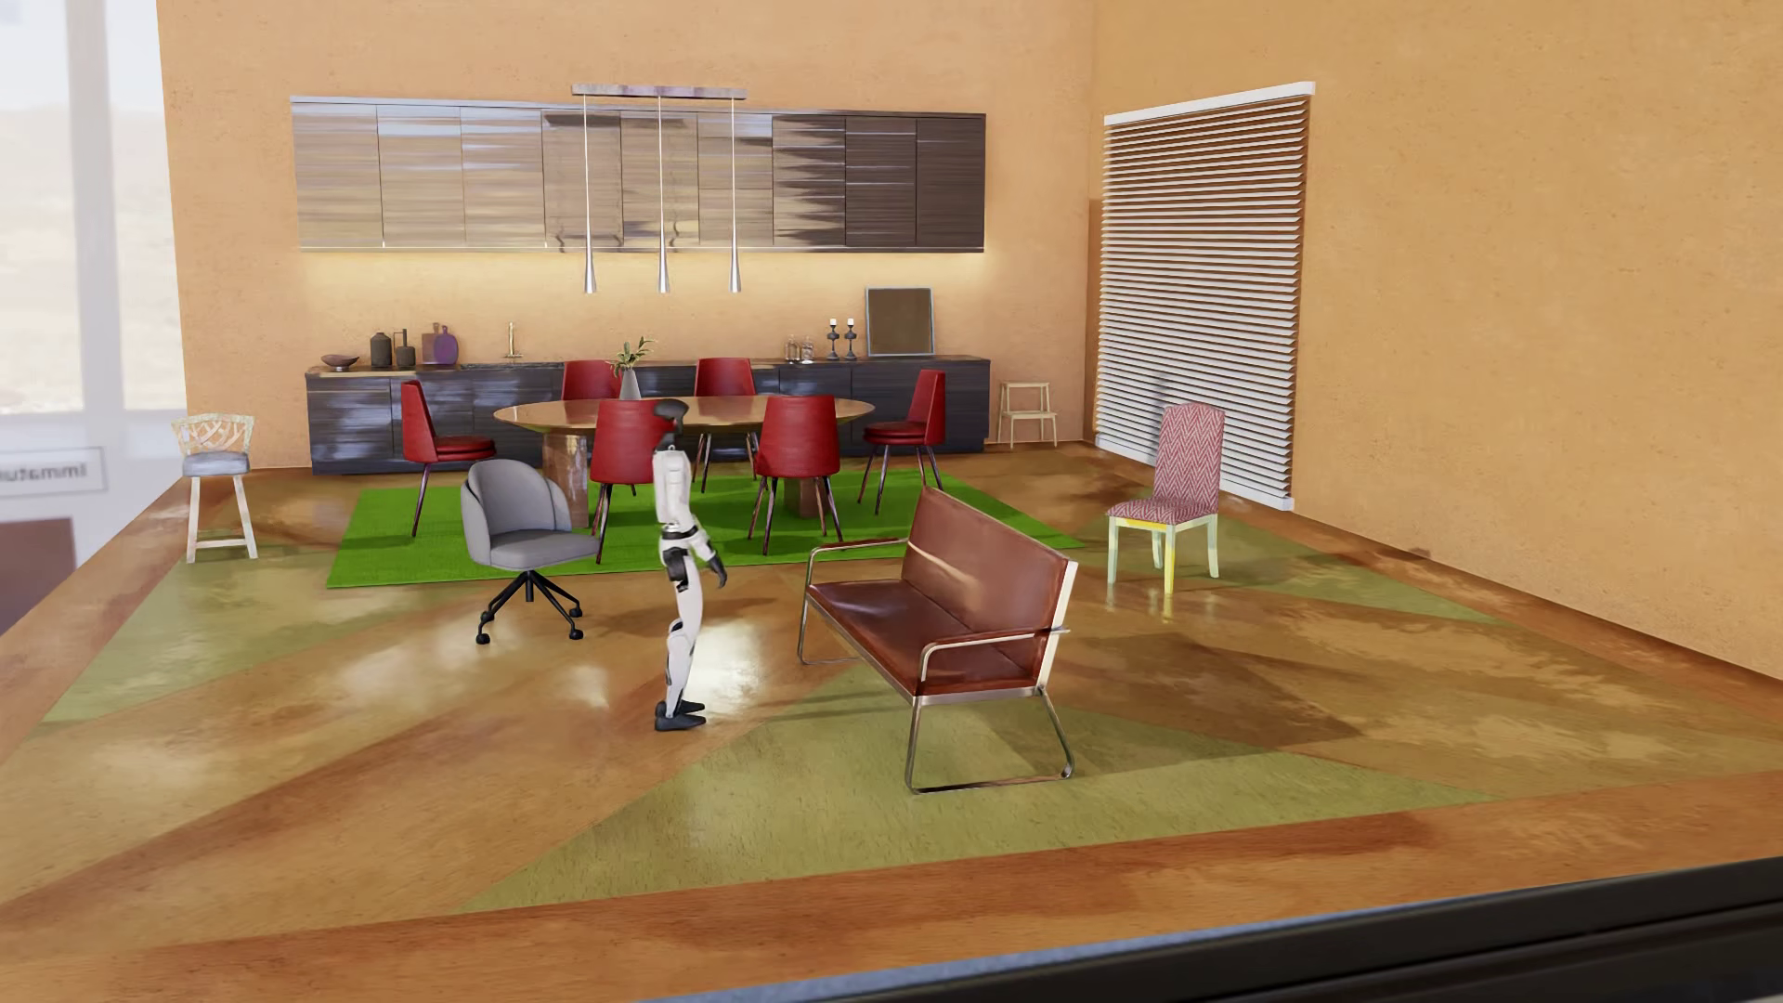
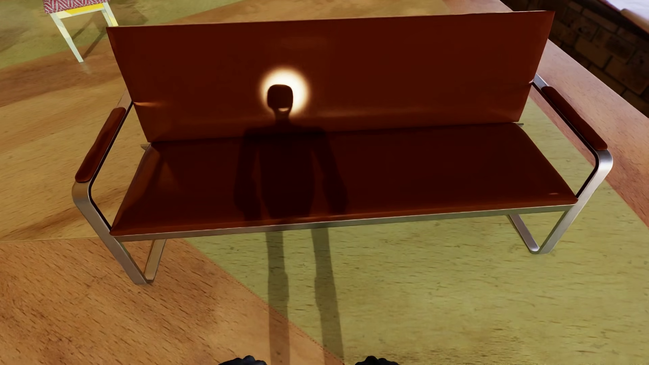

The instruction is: Move towards the bench

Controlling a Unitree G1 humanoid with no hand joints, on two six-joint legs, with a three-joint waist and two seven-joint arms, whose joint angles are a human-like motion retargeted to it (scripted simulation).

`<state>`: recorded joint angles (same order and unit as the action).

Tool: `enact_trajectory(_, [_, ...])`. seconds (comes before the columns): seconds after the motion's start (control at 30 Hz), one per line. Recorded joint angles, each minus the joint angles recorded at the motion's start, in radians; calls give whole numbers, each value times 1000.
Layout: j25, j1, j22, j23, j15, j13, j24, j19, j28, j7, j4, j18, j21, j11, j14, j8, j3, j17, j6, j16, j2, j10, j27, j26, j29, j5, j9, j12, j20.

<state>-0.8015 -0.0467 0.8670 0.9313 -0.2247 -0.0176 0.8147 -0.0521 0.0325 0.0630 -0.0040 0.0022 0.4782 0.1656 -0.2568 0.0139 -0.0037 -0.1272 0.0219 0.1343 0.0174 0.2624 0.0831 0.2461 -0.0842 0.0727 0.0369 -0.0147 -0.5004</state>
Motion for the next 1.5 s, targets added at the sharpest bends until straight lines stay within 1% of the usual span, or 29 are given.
enact_trajectory(0.13, [-2, 7, -1, -1, -5, -5, 11, 2, -26, 4, -1, 2, -5, 2, -4, 3, -2, 2, 0, -12, 4, -3, -5, 0, 0, -1, -2, 10, -22])
enact_trajectory(0.23, [-8, 14, 11, 9, -7, -1, 16, 3, -43, 6, 0, 4, -11, 1, -9, 4, -2, 1, 1, -6, 10, -4, 1, 4, -7, -1, -2, 13, -33])
enact_trajectory(0.37, [-11, 23, 24, 25, -12, 12, 16, 4, -28, 11, 1, 8, -17, 5, -14, 8, -1, -1, 2, 0, 15, -3, 3, 21, -2, 0, 0, 22, -22])
enact_trajectory(0.47, [-8, 27, 28, 30, -14, 20, 17, 5, -28, 13, 1, 9, -25, 9, -15, 10, -1, -1, 2, 2, 17, -4, 6, 21, 4, 0, 2, 27, -22])
enact_trajectory(0.53, [-18, 33, 30, 36, -21, 29, 13, 4, -34, 14, 0, 11, -22, 18, -17, 11, -1, -5, 2, 0, 18, -5, 4, 21, 2, 0, 5, 32, -21])
enact_trajectory(0.6, [-23, 39, 35, 34, -24, 39, 12, 3, -31, 14, 0, 11, -22, 22, -19, 10, -2, -4, 1, 4, 22, -4, 5, 9, -1, 0, 8, 34, -16])
enact_trajectory(0.7, [-18, 44, 36, 32, -26, 43, 19, 1, -24, 14, 0, 11, -30, 21, -22, 10, -2, 3, 2, 3, 30, 0, 11, 6, 2, 1, 12, 31, -14])
enact_trajectory(0.8, [-38, 45, 36, 32, -25, 35, 25, 0, -24, 15, 1, 10, -13, 21, -21, 11, -1, 0, 3, 3, 31, 1, 6, 1, 2, 1, 13, 28, -15])
enact_trajectory(0.9, [-35, 42, 35, 26, -24, 28, 28, -1, -25, 14, 1, 9, -8, 18, -18, 10, 0, -4, 4, 4, 31, 3, -3, -4, 7, 1, 11, 25, -17])
enact_trajectory(1.13, [-32, 38, 21, 30, -25, 15, 21, -2, -29, 5, 0, 5, 15, 19, -19, -1, -3, -12, 6, 0, 32, 8, -15, 6, 7, 0, 9, 19, -43])
enact_trajectory(1.27, [-27, 37, 29, 25, -27, 24, 19, -3, -25, 3, 1, 4, 34, 22, -22, -2, -1, -16, 5, 9, 31, 11, -13, -9, 11, 2, 10, 22, -45])
enact_trajectory(1.5, [-12, 34, 34, 27, -29, 35, 15, -5, -20, 1, 3, 3, 57, 24, -26, -4, 1, -29, 4, 10, 32, 20, -8, -5, 16, 4, 15, 33, -41])
